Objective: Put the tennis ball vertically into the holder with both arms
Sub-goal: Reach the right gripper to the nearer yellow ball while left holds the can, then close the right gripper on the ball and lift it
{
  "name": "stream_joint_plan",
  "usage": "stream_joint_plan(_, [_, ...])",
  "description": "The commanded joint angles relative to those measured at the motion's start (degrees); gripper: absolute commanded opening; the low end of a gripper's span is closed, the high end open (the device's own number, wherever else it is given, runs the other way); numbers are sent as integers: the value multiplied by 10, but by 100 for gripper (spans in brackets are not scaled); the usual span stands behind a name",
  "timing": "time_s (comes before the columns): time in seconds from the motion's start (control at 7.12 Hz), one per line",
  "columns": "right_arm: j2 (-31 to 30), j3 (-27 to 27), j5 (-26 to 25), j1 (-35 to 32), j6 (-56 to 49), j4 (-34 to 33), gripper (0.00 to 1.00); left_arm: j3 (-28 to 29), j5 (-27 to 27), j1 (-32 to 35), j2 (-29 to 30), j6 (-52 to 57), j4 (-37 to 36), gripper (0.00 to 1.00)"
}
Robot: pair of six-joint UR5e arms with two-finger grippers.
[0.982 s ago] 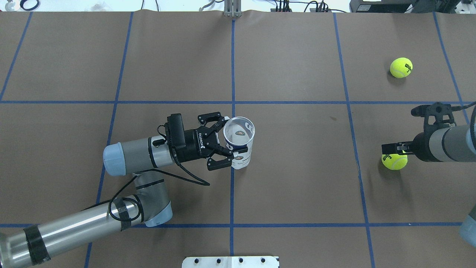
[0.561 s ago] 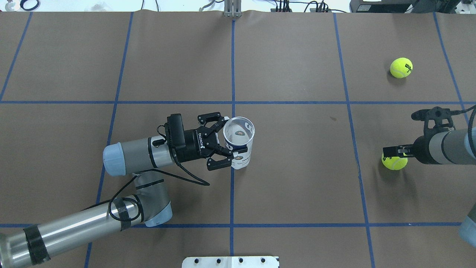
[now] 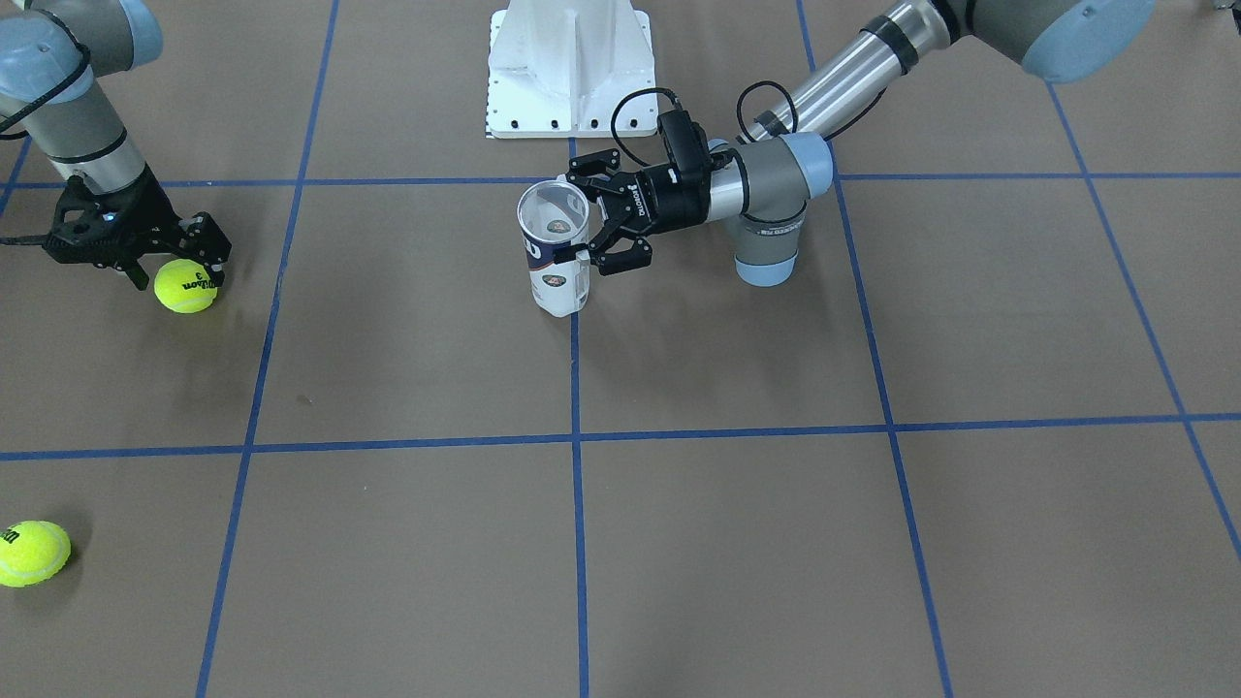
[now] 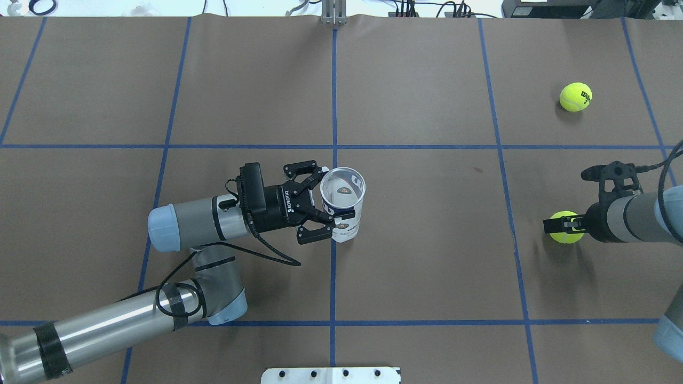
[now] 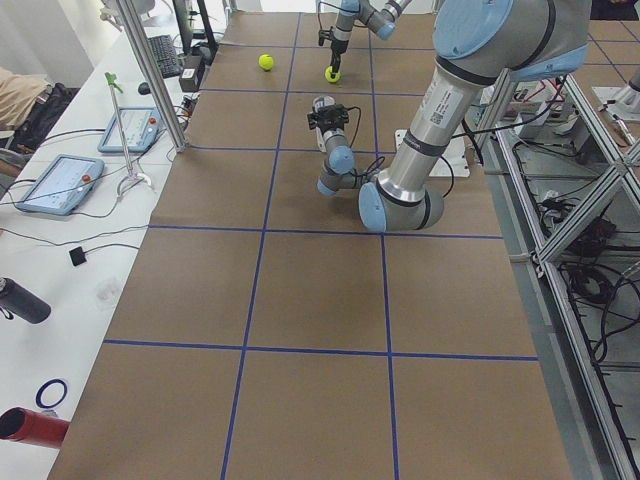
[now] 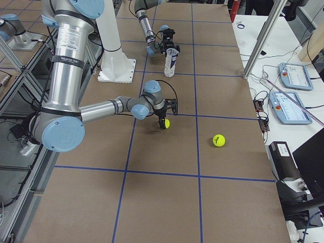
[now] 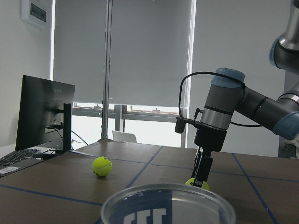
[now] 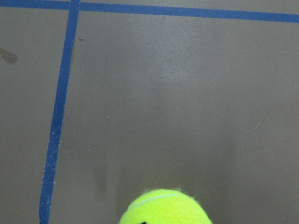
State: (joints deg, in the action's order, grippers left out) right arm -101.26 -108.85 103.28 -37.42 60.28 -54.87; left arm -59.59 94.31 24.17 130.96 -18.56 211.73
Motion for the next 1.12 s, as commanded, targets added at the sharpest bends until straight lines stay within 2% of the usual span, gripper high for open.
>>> stream_joint_plan(0.0, [-1, 1, -1, 4, -8, -1, 61, 0, 0, 0, 0, 0, 0, 83])
stream_joint_plan(0.14, [-2, 0, 1, 4, -9, -2, 26, 0, 0, 0, -1, 0, 0, 83])
stream_joint_plan(0.28, [-3, -4, 3, 3, -9, -2, 3, 0, 0, 0, -1, -1, 0, 83])
stream_joint_plan(0.56, [2, -46, 25, -21, -9, -8, 0, 0, 0, -1, -2, -1, 0, 83])
stream_joint_plan(0.7, [31, -53, 53, -48, -8, -9, 0, 0, 0, -2, -2, -1, 0, 83])
stream_joint_plan(0.84, [86, -56, 74, -71, -1, -55, 0, 0, 0, -2, -2, -1, 1, 83])
stream_joint_plan(0.98, [172, -59, 93, -91, 4, -145, 0, -1, 0, -2, -2, -1, 1, 83])
